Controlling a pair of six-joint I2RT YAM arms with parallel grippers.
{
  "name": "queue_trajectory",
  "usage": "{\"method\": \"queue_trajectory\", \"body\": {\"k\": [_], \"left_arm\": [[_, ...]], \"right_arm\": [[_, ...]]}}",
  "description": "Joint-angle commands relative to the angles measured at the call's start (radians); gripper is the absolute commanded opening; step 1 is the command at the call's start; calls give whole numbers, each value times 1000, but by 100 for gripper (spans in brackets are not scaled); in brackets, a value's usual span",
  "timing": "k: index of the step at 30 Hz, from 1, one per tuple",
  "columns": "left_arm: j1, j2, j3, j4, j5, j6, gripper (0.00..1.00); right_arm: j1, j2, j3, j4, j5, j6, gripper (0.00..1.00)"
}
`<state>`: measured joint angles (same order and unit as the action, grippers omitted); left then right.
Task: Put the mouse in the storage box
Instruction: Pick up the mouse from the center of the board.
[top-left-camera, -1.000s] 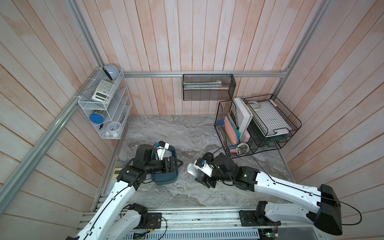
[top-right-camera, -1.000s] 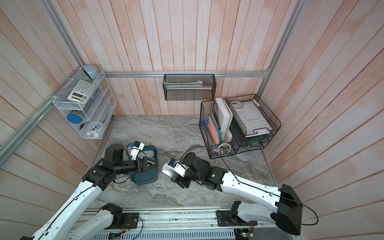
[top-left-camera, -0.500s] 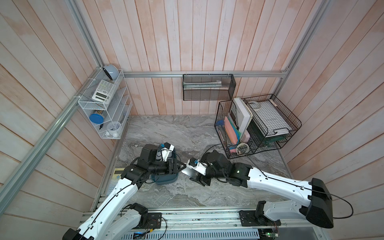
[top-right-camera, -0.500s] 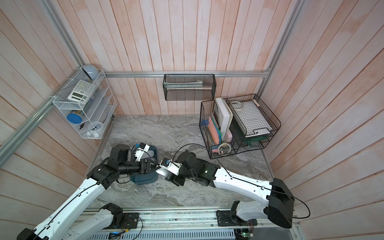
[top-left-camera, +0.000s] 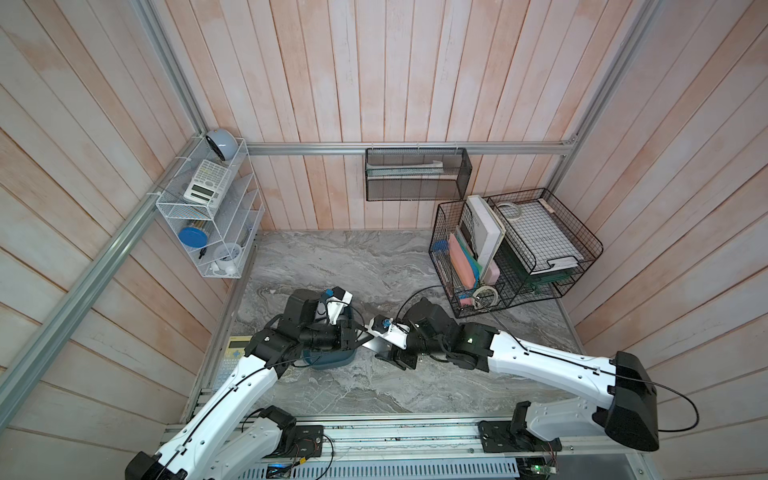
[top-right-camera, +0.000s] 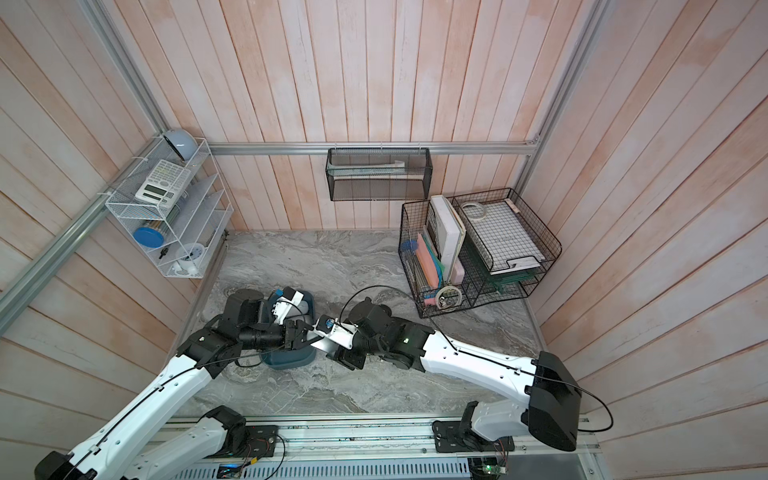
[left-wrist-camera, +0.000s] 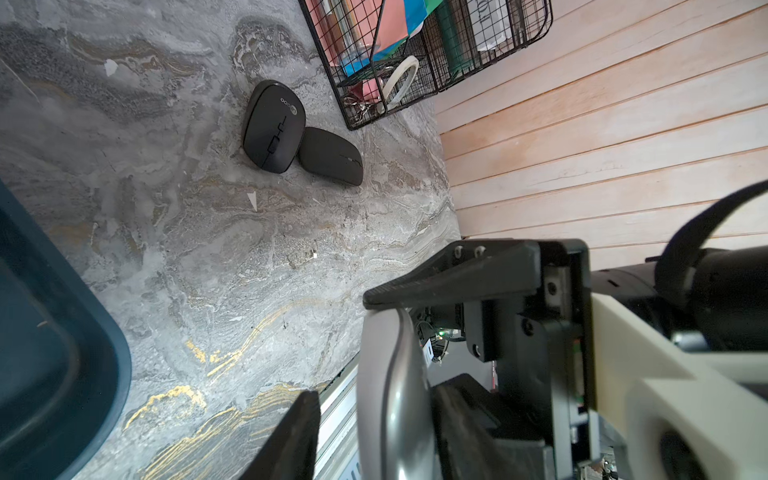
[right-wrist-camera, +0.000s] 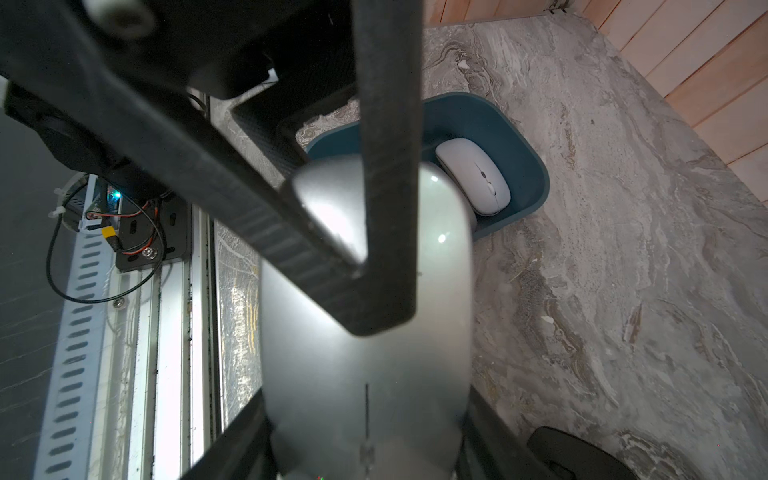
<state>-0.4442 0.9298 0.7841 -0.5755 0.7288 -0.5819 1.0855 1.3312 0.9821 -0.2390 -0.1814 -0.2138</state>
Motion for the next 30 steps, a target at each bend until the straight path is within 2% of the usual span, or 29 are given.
{"method": "queue_trajectory", "body": {"k": [1, 4, 7, 9, 11, 14, 15, 24, 30], "left_arm": [[-5, 6, -10, 12, 3, 6, 42], [-5, 5, -10, 10, 0, 6, 32], [-4, 3, -8, 1, -6, 9, 17], [-5, 1, -4, -8, -21, 13, 9], [-5, -2, 0, -18, -38, 17, 0], [-5, -7, 3, -27, -57, 20, 0], [-5, -8, 4, -30, -62, 20, 0], [4, -33, 13, -55, -127, 27, 0], [35, -67, 39, -117, -293, 28, 0]], "right_arm": [[8, 14, 46, 24, 2, -15, 57], [10, 24, 56, 22, 1, -20, 58], [11, 31, 59, 26, 4, -20, 61], [13, 31, 56, 29, 8, -18, 68], [16, 30, 47, 34, 20, -18, 80], [22, 20, 29, 47, 48, -13, 97], [23, 16, 21, 53, 59, -12, 98], [25, -26, -14, 58, 139, 11, 98], [24, -73, -81, 82, 190, 24, 98]]}}
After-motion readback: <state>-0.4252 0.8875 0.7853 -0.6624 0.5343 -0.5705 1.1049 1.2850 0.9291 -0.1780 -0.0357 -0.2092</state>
